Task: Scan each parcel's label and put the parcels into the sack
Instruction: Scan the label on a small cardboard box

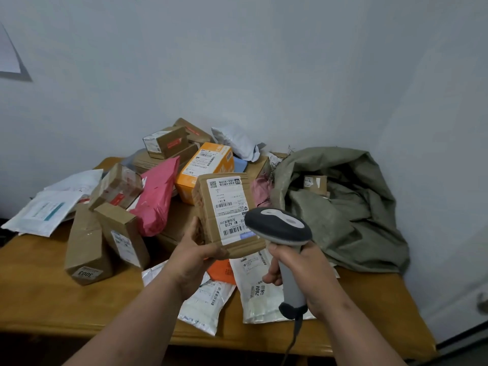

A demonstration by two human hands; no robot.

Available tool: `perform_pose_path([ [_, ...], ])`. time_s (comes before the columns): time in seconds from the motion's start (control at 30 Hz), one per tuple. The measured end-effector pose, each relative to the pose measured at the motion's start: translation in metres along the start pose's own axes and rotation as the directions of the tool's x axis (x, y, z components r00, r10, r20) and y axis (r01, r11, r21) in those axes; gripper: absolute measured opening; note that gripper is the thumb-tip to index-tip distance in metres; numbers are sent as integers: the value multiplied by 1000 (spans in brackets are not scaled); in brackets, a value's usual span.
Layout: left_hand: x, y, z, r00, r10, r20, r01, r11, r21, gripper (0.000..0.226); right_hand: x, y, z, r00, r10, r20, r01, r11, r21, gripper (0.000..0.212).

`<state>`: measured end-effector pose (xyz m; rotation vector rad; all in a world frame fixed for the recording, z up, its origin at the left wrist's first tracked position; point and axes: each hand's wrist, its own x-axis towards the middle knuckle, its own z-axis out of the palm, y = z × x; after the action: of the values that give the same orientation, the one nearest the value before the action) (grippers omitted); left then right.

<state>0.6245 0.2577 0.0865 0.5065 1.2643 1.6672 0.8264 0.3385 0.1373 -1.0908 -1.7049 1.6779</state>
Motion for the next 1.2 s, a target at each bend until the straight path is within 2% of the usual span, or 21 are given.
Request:
perform_pose_path([
  [0.23, 0, -3, 9, 1000, -15, -3, 15, 1000, -16, 119, -6, -2, -10, 1000, -20, 13, 21, 999, -47, 28],
  [0.8, -3, -8, 9, 1000, -16, 2, 16, 999, -30, 122, -8, -2, -12, 997, -80, 20, 81, 996, -34, 26],
  [1.03, 4, -9, 13, 998, -58, 29, 56, 998, 40, 123, 9, 9, -20, 990, -14, -141, 18, 1000, 25, 7],
  [1.2, 21, -5, 33, 985, -145, 94, 129, 979, 161, 118, 24, 24, -38, 963, 47, -264, -22, 995, 100, 7],
])
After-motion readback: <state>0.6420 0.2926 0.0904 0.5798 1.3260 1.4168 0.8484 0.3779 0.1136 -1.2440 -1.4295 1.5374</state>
